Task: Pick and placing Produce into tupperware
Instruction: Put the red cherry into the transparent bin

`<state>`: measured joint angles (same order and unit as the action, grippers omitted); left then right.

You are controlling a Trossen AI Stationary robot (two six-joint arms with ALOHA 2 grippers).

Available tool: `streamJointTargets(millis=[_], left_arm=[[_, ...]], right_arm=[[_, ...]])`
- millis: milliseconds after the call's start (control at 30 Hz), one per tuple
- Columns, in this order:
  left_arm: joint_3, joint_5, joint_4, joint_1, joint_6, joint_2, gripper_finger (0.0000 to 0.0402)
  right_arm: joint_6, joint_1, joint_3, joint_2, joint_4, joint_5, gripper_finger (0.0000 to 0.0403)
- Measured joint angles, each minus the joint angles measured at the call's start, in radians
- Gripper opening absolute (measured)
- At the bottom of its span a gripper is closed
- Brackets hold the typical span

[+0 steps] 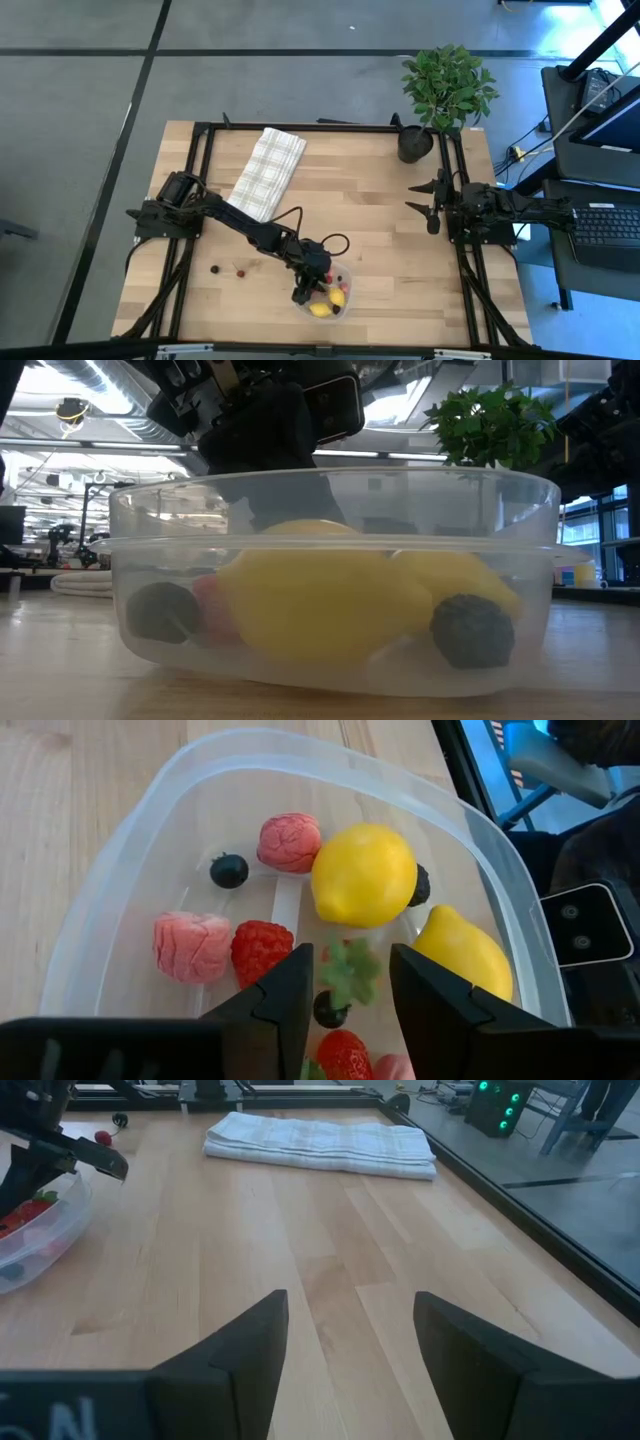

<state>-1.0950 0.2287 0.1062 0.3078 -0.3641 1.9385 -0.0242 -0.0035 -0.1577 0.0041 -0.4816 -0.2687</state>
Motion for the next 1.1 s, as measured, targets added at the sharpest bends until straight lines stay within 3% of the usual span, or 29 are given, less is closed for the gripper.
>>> streamJointTargets(millis=[200,333,500,667,900,1100], left_arm=[[0.000,0.052,-0.018,-0.008,0.005,-0.083,0.0128],[0.000,0.057,-0.133,-0.009,0.008,-0.204,0.0128],[-0.001,-0.135,-0.447,0.000,-0.061,-0.366,0.0128],[-0.001,-0.272,-0.721,0.043,-0.267,-0.465,0.0128],[-0.001,-0.371,-0.922,0.144,-0.813,-0.472,0.0128],[0.000,-0.373,-0.989,0.229,-0.940,-0.441,0.0128]], right_arm=[[0.000,0.000,0.000,0.000,0.000,0.000,0.0219],[0.000,0.000,0.000,0.000,0.000,0.000,0.0219],[0.000,0.000,0.000,0.000,-0.001,0.000,0.0219],[0.000,0.000,0.000,0.000,-0.001,0.000,0.0219],[0.000,0.000,0.000,0.000,-0.002,0.000,0.0219],[0.000,0.000,0.000,0.000,-0.002,0.000,0.0219]])
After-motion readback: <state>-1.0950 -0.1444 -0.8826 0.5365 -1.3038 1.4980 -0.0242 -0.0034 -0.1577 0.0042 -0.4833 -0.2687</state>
